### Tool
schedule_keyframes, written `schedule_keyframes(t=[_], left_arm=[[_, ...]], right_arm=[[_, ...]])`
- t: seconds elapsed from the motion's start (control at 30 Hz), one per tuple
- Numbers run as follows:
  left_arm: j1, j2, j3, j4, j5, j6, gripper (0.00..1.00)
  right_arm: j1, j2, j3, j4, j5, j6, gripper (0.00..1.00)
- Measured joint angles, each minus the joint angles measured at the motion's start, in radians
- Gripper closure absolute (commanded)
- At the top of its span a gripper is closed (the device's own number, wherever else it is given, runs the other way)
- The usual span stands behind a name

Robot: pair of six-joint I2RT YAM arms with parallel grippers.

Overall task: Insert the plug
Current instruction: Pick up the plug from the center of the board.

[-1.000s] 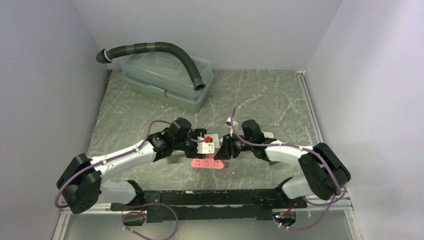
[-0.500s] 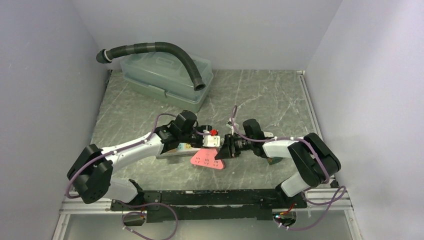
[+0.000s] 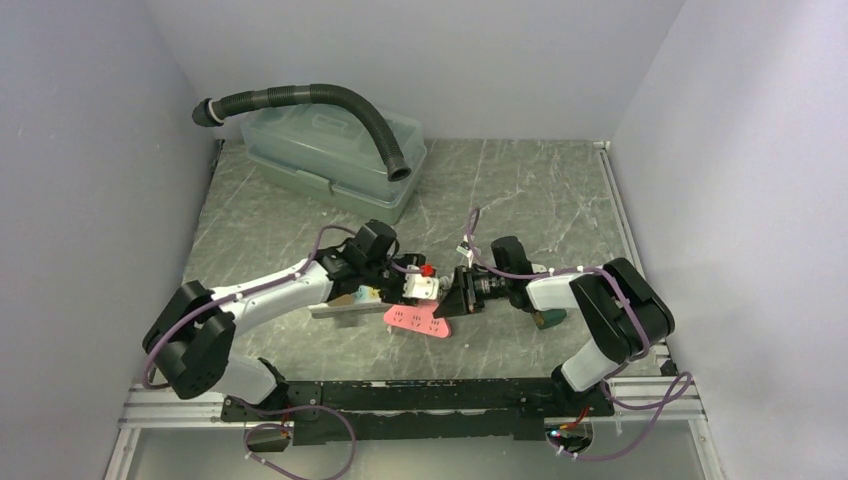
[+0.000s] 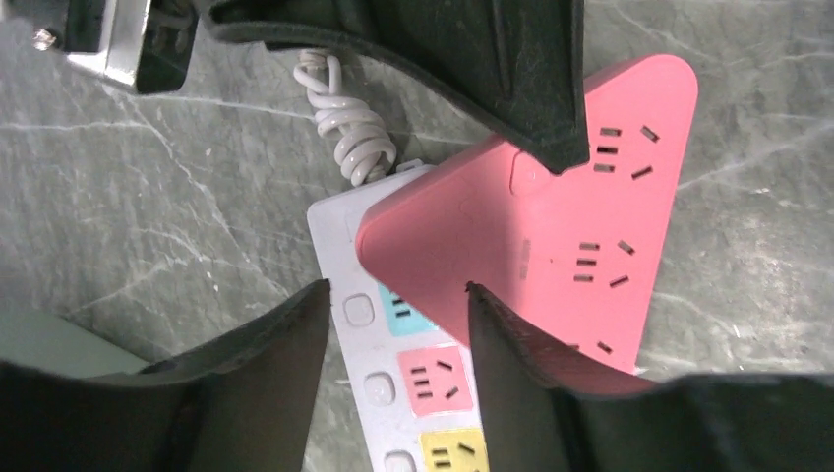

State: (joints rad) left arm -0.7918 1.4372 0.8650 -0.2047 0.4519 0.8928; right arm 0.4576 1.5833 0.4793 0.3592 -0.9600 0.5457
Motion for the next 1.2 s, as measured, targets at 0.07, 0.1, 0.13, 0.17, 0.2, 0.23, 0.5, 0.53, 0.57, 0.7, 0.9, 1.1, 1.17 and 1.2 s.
schedule_keyframes(t=[0.07, 0.1, 0.13, 0.17, 0.2, 0.23, 0.5, 0.53, 0.57, 0.7, 0.9, 1.1, 1.17, 1.2], left_arm=[[0.019, -0.024, 0.002, -0.027, 0.018, 0.021, 0.25], [0.031, -0.043, 0.002, -0.043, 0.025, 0.035, 0.22], [0.045, -0.068, -0.002, -0.054, 0.031, 0.049, 0.18], [0.063, -0.101, -0.010, -0.063, 0.039, 0.065, 0.15], [0.081, -0.137, -0.017, -0.073, 0.048, 0.079, 0.12], [0.101, -0.169, -0.020, -0.085, 0.056, 0.090, 0.10], [0.208, -0.232, 0.118, -0.270, 0.167, -0.088, 0.00], [0.216, -0.231, 0.141, -0.288, 0.186, -0.122, 0.00], [0.226, -0.230, 0.164, -0.304, 0.208, -0.161, 0.00], [0.285, -0.192, 0.254, -0.373, 0.320, -0.301, 0.00], [0.366, -0.026, 0.401, -0.559, 0.521, -0.351, 0.00], [0.366, -0.018, 0.382, -0.656, 0.635, -0.355, 0.03], [0.360, -0.018, 0.382, -0.686, 0.676, -0.354, 0.04], [0.357, -0.018, 0.382, -0.702, 0.690, -0.351, 0.04]], right_arm=[[-0.002, 0.000, 0.000, -0.004, -0.004, 0.002, 1.00], [-0.002, -0.001, 0.000, -0.008, -0.007, 0.002, 1.00], [-0.002, -0.003, 0.000, -0.011, -0.009, 0.003, 1.00], [-0.003, -0.006, 0.000, -0.016, -0.008, 0.005, 1.00], [-0.003, -0.013, 0.000, -0.021, -0.005, 0.007, 1.00], [-0.003, -0.020, -0.001, -0.024, 0.000, 0.011, 1.00], [0.010, -0.220, 0.017, -0.193, 0.113, -0.041, 1.00], [0.012, -0.243, 0.029, -0.218, 0.124, -0.052, 1.00], [0.018, -0.269, 0.048, -0.250, 0.135, -0.066, 1.00], [0.043, -0.351, 0.122, -0.328, 0.165, -0.112, 1.00], [0.104, -0.431, 0.225, -0.464, 0.196, -0.182, 1.00], [0.115, -0.497, 0.255, -0.531, 0.205, -0.207, 1.00], [0.116, -0.501, 0.274, -0.548, 0.207, -0.216, 1.00], [0.118, -0.500, 0.286, -0.556, 0.209, -0.222, 1.00]])
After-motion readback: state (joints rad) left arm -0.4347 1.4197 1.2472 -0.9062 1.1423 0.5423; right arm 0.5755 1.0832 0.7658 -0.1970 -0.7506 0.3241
